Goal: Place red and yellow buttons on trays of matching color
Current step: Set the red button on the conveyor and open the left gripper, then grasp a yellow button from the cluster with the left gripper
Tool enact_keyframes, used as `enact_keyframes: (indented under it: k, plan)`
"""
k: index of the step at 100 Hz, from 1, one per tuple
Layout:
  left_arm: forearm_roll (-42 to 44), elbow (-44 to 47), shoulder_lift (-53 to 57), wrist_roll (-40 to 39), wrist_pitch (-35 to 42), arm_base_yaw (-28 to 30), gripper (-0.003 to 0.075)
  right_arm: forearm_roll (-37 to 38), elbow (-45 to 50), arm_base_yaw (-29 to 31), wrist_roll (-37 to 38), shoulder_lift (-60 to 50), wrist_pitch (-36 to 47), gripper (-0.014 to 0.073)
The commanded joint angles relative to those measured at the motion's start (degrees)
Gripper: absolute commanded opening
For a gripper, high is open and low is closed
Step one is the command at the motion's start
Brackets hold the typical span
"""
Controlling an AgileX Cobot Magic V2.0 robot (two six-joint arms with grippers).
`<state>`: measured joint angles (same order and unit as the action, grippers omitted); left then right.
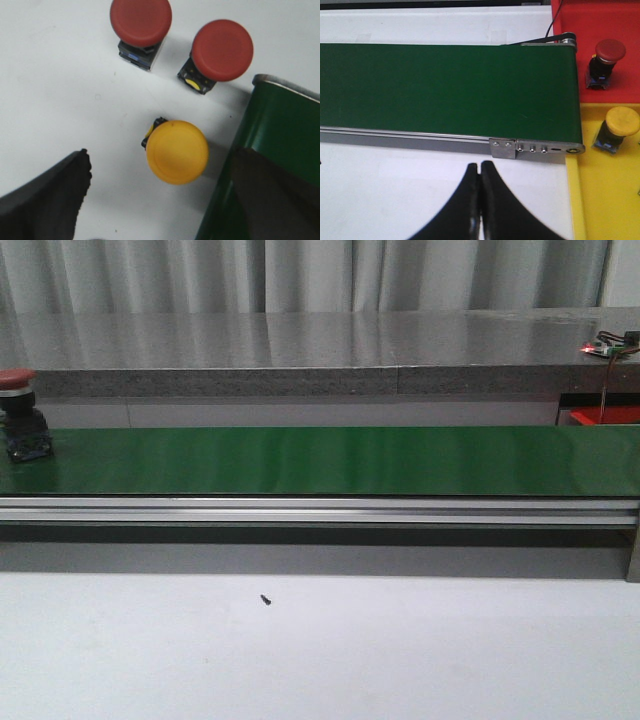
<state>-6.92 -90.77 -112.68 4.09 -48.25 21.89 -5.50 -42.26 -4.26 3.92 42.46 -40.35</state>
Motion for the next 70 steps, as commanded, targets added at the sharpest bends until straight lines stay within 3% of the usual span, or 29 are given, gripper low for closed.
enact_keyframes:
  k: [1, 47, 59, 70]
  plan:
    - [-0.4, -1.5, 2.0, -0.7, 3.2, 0.1, 0.0567, -0.3, -1.6, -0.1, -0.4, -0.4, 3.6, -0.0068]
    - [-1.6, -1.5, -1.5, -0.7, 4.2, 0.1, 0.0558, -0.3, -1.6, -0.1, -0.4, -0.4, 3.6, -0.0068]
    - [-1.6, -1.5, -1.5, -0.7, 4.2, 0.1, 0.0470, -0.3, -1.6, -0.1, -0.4, -0.4, 3.6, -0.0068]
    - [-1.6, -1.5, -1.5, -0.7, 4.0, 0.1, 0.0340, -0.3, -1.6, -0.1, -0.4, -0.4, 3.6, -0.0068]
